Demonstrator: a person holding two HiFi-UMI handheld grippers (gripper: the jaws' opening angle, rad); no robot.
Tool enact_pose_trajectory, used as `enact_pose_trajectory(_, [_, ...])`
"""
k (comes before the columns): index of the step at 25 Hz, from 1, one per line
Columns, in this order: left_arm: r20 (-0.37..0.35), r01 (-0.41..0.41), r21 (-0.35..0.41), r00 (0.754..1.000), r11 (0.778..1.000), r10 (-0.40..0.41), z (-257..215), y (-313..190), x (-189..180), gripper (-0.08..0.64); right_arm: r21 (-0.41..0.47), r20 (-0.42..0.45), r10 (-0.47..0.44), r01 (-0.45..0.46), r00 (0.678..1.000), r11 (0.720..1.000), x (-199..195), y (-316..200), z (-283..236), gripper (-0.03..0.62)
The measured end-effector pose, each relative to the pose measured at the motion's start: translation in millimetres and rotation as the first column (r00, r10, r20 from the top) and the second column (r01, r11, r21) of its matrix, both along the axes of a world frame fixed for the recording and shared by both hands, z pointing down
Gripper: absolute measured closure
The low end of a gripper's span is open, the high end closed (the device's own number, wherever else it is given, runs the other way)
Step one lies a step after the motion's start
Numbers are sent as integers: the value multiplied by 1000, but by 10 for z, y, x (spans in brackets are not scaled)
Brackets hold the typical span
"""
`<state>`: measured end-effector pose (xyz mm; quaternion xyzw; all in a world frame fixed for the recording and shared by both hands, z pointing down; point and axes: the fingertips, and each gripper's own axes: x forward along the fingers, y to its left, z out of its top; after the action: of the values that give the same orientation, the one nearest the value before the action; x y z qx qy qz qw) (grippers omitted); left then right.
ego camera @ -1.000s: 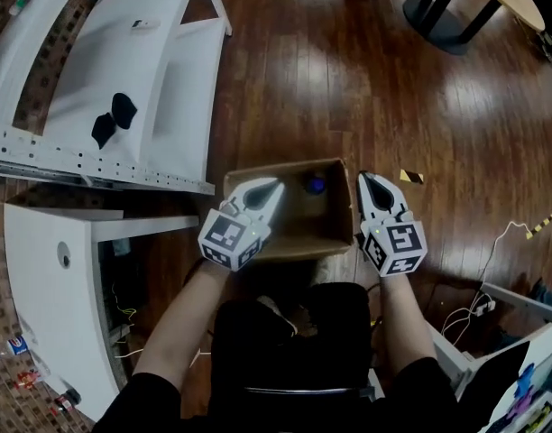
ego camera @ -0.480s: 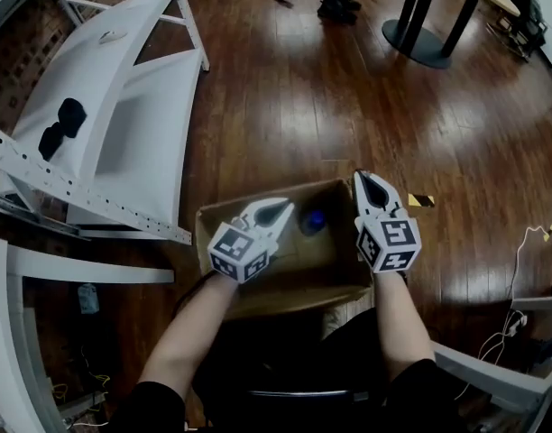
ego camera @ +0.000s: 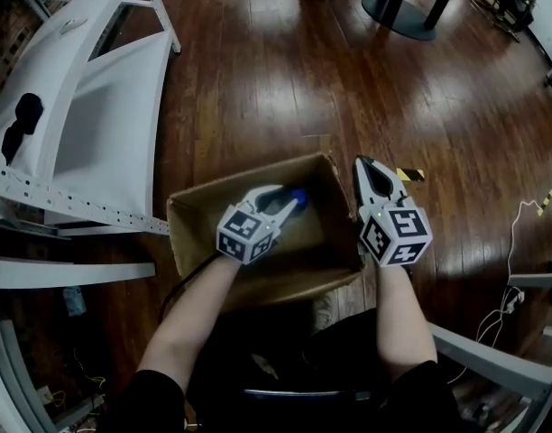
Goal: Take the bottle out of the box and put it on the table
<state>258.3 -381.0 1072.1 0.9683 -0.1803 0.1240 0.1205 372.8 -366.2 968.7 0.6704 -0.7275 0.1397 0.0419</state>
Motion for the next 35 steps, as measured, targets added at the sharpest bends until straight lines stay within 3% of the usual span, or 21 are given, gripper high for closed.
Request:
enact_pose_trajectory(5, [77,-34,44,997,998,30,453,-36,172,394,-1,-17,-11,11,1000,1000,-4,34,-42,589])
enact_pose_trajectory(11, [189,-73,40,980,997,64,1092,-109,402,199,-22,34,3,-2,999,1000,41,163,-37,589])
enact_pose_trajectory(16, [267,-138,21,955,990,128,1467,-70,584,198,-44,51,3,0,999,999,29,217,12,589])
enact_pose_trajectory(20, [340,-171,73,930,982,137,1640,-62,683,172,-64,35,-15,17,999,998,2,279,58,589])
enact_pose_trajectory(25, [393,-119,11,914,993,105,1966,-129,593,161,-70,26,-4,6,1000,998,21,356,59,590])
enact_pose_trajectory(27, [409,-123,15,906,992,106,2001,-158,582,196,-72,16,-7,8,1000,997,3,374,53,589])
enact_pose_trajectory(35, [421,-188,75,896,979,140,1756,9,598,201,-86,-39,-34,30,999,996,-93,451,18,589])
